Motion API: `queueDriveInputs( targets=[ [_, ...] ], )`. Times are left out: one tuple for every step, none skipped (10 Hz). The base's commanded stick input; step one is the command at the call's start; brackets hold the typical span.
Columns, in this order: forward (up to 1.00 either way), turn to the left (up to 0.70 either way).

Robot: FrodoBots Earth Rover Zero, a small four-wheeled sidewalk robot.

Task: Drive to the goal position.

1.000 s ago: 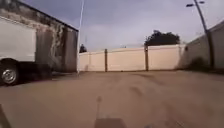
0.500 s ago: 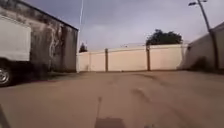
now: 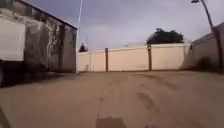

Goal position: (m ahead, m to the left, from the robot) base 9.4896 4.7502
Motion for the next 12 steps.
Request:
queueDriveInputs(
  targets=[
    [0.7,0.0],
    [0.7,0.0],
    [0.7,0.0],
    [0.7,0.0],
    [0.7,0.0],
    [0.7,0.0],
    [0.7,0.0],
    [0.7,0.0],
    [0.7,0.0],
    [0.7,0.0],
    [0.7,0.0],
    [0.7,0.0]
  ],
)
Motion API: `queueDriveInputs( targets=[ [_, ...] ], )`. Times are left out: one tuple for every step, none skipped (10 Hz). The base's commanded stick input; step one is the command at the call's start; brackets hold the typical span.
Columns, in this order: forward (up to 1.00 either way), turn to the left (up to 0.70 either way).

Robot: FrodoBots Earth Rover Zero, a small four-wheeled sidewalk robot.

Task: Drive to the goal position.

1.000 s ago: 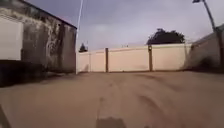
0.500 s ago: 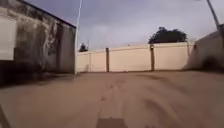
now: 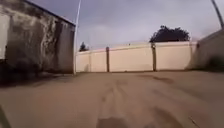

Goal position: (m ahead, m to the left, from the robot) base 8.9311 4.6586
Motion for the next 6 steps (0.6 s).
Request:
queueDriveInputs(
  targets=[
    [0.7,0.0],
    [0.7,0.0],
    [0.7,0.0],
    [0.7,0.0],
    [0.7,0.0],
    [0.7,0.0]
  ],
)
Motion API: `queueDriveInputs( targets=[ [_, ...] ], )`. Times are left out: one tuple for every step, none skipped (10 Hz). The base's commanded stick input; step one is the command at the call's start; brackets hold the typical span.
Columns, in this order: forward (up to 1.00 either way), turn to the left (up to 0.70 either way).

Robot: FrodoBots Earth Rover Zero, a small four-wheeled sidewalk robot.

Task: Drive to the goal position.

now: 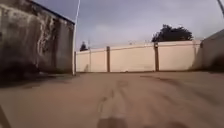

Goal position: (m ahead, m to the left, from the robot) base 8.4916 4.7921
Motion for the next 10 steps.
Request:
queueDriveInputs(
  targets=[
    [0.7,0.0],
    [0.7,0.0],
    [0.7,0.0],
    [0.7,0.0],
    [0.7,0.0],
    [0.7,0.0],
    [0.7,0.0],
    [0.7,0.0],
    [0.7,0.0],
    [0.7,0.0]
  ],
)
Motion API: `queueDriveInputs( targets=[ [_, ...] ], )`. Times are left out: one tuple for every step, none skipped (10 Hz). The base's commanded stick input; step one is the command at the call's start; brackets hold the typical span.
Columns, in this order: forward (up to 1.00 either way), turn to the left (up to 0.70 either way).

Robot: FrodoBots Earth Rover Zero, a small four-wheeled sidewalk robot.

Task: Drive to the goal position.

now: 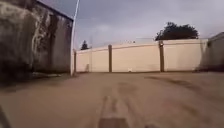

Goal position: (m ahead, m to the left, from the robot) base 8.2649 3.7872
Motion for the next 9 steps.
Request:
queueDriveInputs(
  targets=[
    [0.7,0.0],
    [0.7,0.0],
    [0.7,0.0],
    [0.7,0.0],
    [0.7,0.0],
    [0.7,0.0],
    [0.7,0.0],
    [0.7,0.0],
    [0.7,0.0]
  ],
)
